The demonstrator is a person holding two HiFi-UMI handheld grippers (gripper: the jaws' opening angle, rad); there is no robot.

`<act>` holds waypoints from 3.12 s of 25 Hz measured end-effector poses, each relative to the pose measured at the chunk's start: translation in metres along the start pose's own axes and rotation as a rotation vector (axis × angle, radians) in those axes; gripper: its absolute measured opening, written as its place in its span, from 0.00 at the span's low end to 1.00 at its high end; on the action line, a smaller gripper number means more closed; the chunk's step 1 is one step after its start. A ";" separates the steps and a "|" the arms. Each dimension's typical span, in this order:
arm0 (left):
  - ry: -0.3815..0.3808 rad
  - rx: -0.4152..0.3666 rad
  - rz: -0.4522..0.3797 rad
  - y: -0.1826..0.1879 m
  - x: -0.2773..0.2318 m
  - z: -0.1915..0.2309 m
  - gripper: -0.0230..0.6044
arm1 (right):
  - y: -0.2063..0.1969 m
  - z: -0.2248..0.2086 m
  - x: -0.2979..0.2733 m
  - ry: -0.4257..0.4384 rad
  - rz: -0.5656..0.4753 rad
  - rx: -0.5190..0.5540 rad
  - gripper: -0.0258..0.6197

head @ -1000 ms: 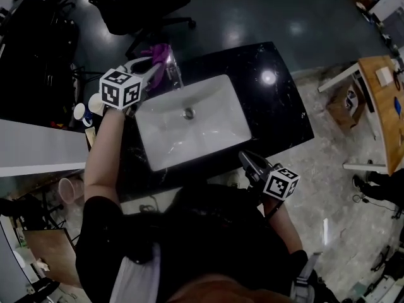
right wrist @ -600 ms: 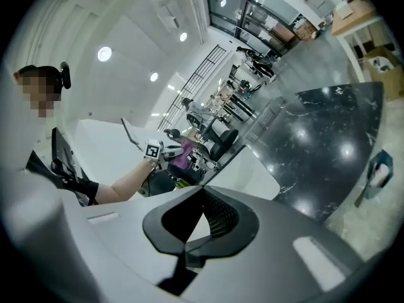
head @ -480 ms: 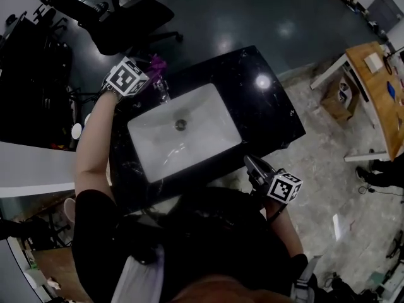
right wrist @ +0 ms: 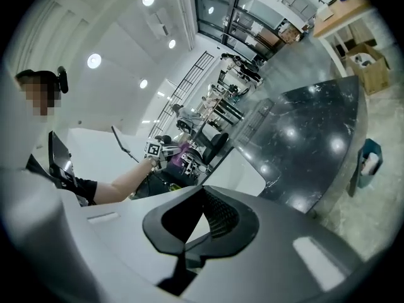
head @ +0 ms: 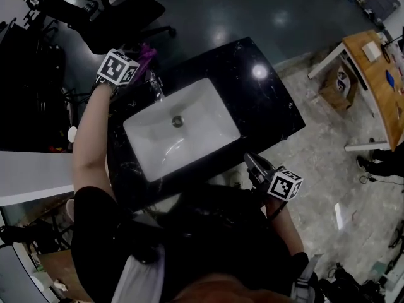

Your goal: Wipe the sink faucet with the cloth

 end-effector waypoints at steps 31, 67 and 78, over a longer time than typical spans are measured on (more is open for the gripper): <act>0.389 -0.322 0.096 -0.065 -0.020 -0.113 0.15 | 0.001 -0.009 -0.012 0.038 0.106 -0.022 0.06; -0.502 1.505 -0.716 -0.196 -0.084 -0.122 0.15 | -0.001 -0.005 -0.038 0.020 0.138 -0.020 0.06; -0.597 1.673 -0.932 -0.183 -0.118 -0.099 0.15 | -0.010 -0.008 -0.048 -0.038 0.164 -0.034 0.06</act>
Point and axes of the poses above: the fingertips, and each gripper's own axes: x backward along the fingers, z to its left, y out of its top, the point moved 10 cm from there along x, backward along the fingers, and after that the axes turned 5 degrees about z, right-handed, at the moved point
